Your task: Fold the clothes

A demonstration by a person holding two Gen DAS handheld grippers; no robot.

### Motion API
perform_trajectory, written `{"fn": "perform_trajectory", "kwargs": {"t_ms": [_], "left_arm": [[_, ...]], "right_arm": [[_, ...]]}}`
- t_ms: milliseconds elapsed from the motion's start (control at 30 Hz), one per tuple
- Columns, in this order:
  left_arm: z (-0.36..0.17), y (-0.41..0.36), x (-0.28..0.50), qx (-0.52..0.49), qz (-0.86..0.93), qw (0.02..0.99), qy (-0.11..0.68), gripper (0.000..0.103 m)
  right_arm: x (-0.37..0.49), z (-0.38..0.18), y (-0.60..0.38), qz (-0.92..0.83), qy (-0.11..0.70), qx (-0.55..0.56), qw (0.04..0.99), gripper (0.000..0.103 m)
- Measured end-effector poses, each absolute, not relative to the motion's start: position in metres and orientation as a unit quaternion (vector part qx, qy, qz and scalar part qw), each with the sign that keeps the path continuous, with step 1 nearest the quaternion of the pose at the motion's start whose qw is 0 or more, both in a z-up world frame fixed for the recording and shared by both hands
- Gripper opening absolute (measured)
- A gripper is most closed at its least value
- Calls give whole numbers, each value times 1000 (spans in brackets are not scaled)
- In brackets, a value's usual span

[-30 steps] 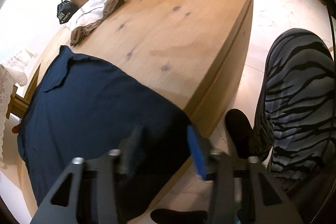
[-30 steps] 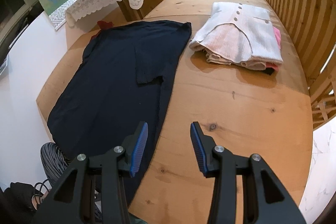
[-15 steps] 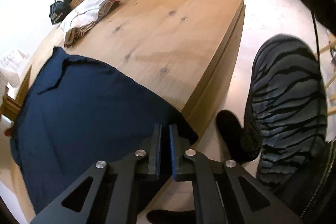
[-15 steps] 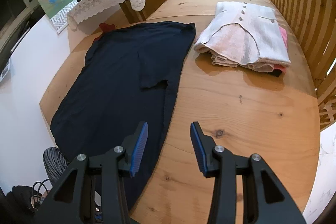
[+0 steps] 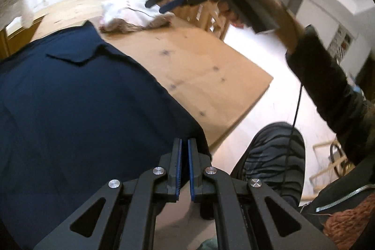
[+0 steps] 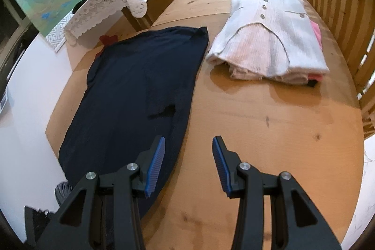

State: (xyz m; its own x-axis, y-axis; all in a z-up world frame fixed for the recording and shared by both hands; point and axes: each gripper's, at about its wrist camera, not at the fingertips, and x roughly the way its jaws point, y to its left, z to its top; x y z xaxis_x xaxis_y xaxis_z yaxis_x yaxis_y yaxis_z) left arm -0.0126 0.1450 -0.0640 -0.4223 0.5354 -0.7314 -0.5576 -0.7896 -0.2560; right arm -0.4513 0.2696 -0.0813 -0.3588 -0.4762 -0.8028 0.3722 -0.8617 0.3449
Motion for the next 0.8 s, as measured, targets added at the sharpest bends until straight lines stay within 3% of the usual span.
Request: {"fn": "perform_trajectory", "kwargs": {"t_ms": [133,467,800], "left_arm": [[-65,132,-16,-428,842,327,-21,4],[-62,98,-26,-411,844,336,-73,4],[-69,78,-31,-406,836,353,-112,4]], "right_arm": [[-493,-90,246,-819,-63,512,250,54],[-593,-156,177,-782,-73,578,221,54],[-623,-178,153,-786,-92,570,222,53]]}}
